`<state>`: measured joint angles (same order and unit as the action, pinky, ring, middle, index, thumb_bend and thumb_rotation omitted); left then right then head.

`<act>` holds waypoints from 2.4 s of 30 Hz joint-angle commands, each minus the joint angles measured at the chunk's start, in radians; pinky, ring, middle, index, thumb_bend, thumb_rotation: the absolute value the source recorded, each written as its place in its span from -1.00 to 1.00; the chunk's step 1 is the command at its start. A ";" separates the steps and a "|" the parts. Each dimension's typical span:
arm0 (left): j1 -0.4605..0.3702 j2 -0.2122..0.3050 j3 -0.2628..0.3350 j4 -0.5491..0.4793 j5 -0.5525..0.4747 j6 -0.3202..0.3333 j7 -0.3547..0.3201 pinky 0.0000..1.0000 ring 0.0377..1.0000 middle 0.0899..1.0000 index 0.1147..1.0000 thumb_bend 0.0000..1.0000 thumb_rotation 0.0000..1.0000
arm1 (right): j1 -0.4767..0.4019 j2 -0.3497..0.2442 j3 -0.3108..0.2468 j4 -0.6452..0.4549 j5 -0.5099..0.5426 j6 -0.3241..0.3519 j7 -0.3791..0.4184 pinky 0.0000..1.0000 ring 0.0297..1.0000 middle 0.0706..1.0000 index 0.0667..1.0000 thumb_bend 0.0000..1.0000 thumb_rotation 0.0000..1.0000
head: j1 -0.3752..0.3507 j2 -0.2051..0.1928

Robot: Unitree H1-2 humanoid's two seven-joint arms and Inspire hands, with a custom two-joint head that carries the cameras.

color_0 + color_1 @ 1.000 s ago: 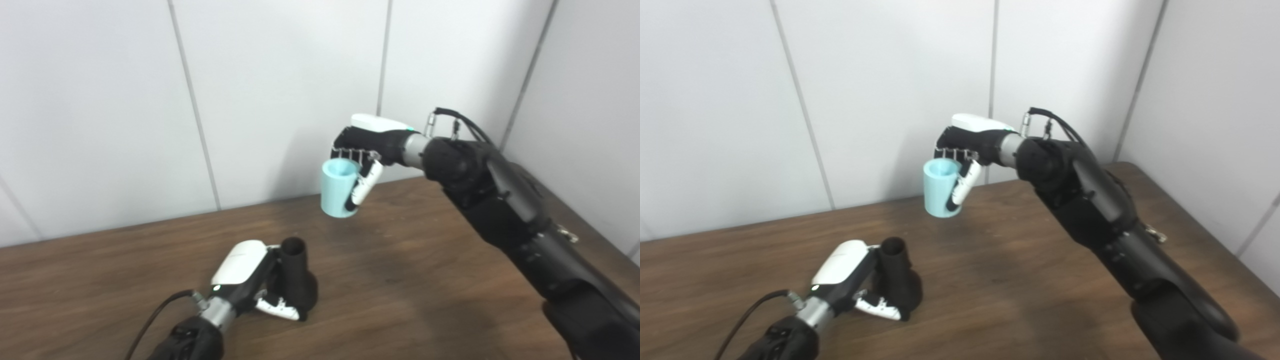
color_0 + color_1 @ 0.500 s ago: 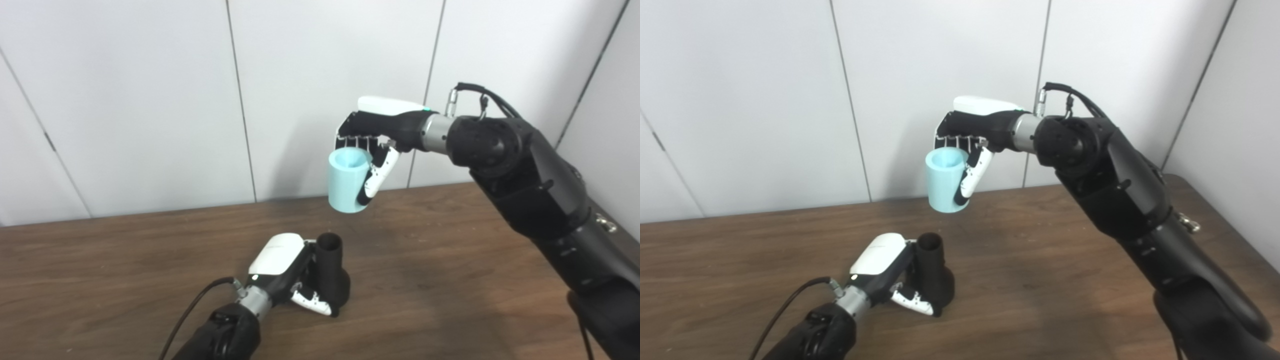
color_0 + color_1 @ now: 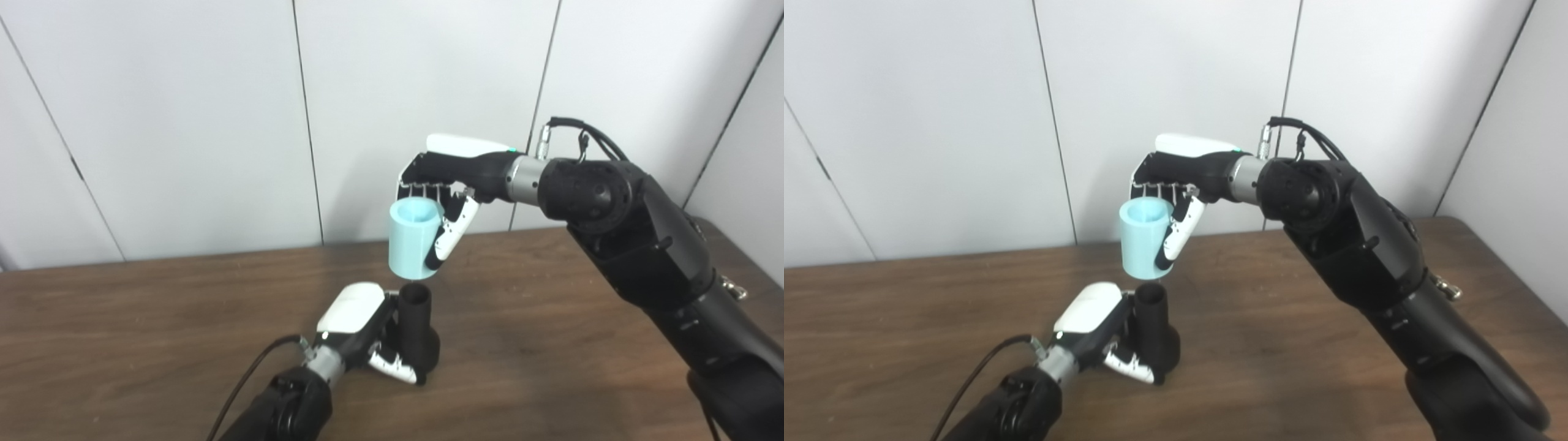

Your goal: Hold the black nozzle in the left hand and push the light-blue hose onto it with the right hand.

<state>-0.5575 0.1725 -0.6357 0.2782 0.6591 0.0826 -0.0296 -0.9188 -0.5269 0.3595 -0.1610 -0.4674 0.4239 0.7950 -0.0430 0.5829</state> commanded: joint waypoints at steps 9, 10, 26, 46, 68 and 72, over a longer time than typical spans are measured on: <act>0.067 0.015 -0.064 0.057 0.046 0.114 -0.190 -0.20 -0.11 -0.14 -0.16 0.05 -1.00 | -0.011 -0.009 0.001 -0.021 -0.001 -0.021 -0.009 -0.26 -0.18 -0.11 -0.05 0.04 -1.00 | 0.010 0.015; 0.067 0.015 -0.065 0.054 0.047 0.115 -0.191 -0.20 -0.11 -0.14 -0.17 0.05 -1.00 | -0.006 -0.008 0.002 -0.017 0.000 -0.022 -0.011 -0.26 -0.18 -0.11 -0.05 0.04 -1.00 | 0.012 0.018; 0.071 0.034 -0.066 0.009 0.061 0.145 -0.219 -0.24 -0.16 -0.16 -0.16 0.05 -1.00 | 0.043 0.003 0.013 0.012 -0.010 -0.030 -0.034 -0.25 -0.17 -0.10 -0.06 0.04 -1.00 | 0.022 0.035; 0.076 0.026 -0.068 -0.004 0.064 0.159 -0.216 -0.26 -0.18 -0.19 -0.15 0.05 -1.00 | 0.090 0.053 0.018 0.064 -0.032 -0.014 -0.087 -0.21 -0.13 -0.11 -0.10 0.04 -1.00 | 0.031 0.048; 0.065 0.022 -0.062 0.037 0.056 0.139 -0.199 -0.28 -0.18 -0.20 -0.15 0.05 -1.00 | -0.012 -0.041 -0.049 0.008 -0.007 0.046 0.100 0.47 0.85 1.00 1.00 1.00 -0.73 | 0.022 0.026; 0.066 0.023 -0.064 0.037 0.057 0.138 -0.199 -0.27 -0.18 -0.19 -0.15 0.05 -1.00 | -0.010 -0.051 -0.087 -0.043 -0.142 0.046 0.192 0.29 0.74 1.00 1.00 0.94 -0.97 | 0.023 0.025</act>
<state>-0.5624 0.1688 -0.6459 0.2245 0.6852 0.1821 -0.1021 -0.8821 -0.5504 0.3004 -0.1615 -0.5503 0.4659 0.9650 -0.0200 0.6075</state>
